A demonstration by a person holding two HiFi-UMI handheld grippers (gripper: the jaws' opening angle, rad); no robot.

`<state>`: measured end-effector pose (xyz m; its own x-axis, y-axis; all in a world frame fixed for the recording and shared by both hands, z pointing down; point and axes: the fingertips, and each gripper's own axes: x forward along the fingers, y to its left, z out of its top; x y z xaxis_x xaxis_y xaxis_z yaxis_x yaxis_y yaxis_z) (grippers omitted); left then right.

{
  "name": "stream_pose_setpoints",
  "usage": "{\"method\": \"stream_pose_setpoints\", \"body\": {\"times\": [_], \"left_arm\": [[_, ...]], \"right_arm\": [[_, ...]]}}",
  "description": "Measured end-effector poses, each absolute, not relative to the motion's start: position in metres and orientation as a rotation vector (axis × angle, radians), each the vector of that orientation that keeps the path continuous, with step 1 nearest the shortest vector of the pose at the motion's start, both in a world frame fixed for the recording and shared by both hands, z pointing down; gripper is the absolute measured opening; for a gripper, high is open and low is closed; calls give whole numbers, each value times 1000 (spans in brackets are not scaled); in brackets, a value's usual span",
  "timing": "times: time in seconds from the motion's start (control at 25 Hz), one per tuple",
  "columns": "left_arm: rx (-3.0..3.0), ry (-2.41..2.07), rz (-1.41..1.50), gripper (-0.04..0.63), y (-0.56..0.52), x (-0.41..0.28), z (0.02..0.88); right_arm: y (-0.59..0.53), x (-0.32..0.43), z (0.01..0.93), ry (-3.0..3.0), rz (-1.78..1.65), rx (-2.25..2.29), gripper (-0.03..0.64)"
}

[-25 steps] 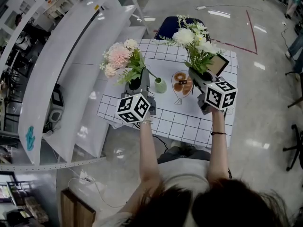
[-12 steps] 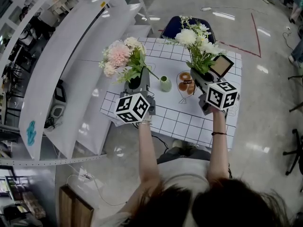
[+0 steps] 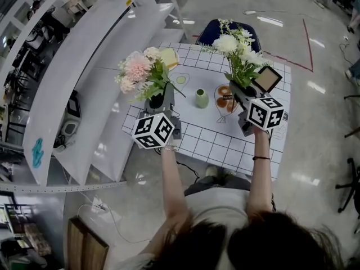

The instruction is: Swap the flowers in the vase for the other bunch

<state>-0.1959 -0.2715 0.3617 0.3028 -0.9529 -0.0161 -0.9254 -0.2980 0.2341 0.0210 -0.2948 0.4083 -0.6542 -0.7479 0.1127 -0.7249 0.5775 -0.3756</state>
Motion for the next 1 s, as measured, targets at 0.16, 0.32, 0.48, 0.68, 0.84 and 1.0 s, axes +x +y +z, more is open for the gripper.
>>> {"method": "stream_pose_setpoints", "body": {"times": [0.16, 0.32, 0.48, 0.68, 0.84, 1.0], "left_arm": [[2364, -1754, -226, 67, -269, -204, 365], [2346, -1763, -224, 66, -268, -210, 368], [2327, -1766, -222, 61, -266, -215, 375], [2306, -1769, -198, 54, -265, -219, 383], [2305, -1770, -205, 52, -264, -220, 382], [2313, -1770, -214, 54, -265, -221, 380]], "right_arm": [[-296, 21, 409, 2738, -612, -1285, 51], [-297, 21, 409, 2735, -611, -1290, 51], [-298, 22, 410, 2730, -612, -1297, 51], [-299, 23, 411, 2726, -612, -1302, 51], [-299, 23, 410, 2726, -610, -1300, 51], [-300, 22, 409, 2727, -609, -1301, 51]]}}
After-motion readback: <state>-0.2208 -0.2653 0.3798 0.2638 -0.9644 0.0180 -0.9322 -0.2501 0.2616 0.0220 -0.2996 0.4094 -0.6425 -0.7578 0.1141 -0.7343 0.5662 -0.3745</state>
